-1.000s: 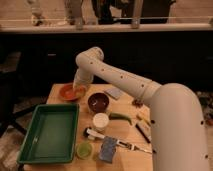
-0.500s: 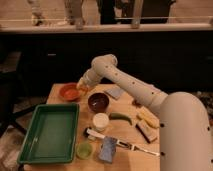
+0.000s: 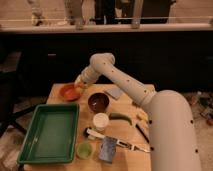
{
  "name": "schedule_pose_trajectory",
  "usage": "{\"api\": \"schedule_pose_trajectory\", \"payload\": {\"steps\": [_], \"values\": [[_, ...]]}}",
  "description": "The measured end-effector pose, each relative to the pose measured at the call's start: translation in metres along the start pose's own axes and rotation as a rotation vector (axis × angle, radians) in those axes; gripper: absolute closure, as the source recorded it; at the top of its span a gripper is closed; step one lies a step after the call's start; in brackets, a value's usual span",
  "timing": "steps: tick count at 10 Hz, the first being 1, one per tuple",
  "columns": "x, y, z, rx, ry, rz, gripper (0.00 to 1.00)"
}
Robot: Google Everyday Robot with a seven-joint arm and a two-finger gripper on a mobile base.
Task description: Place apple in red bowl
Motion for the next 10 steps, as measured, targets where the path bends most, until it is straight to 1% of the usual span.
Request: {"api": "schedule_pose_trajectory", "payload": {"steps": [3, 6, 7, 9, 10], "values": [[0.017, -0.008, 0.02, 0.013, -0.031, -0.022, 1.0], [0.027, -0.017, 0.038, 0.023, -0.063, -0.044, 1.0], [0.029, -0.019, 0.042, 0.023, -0.071, -0.049, 1.0], [0.032, -0.032, 0.054, 0.021, -0.105, -0.079, 1.0], [0.032, -0.035, 0.055, 0.02, -0.112, -0.084, 0.97]]}}
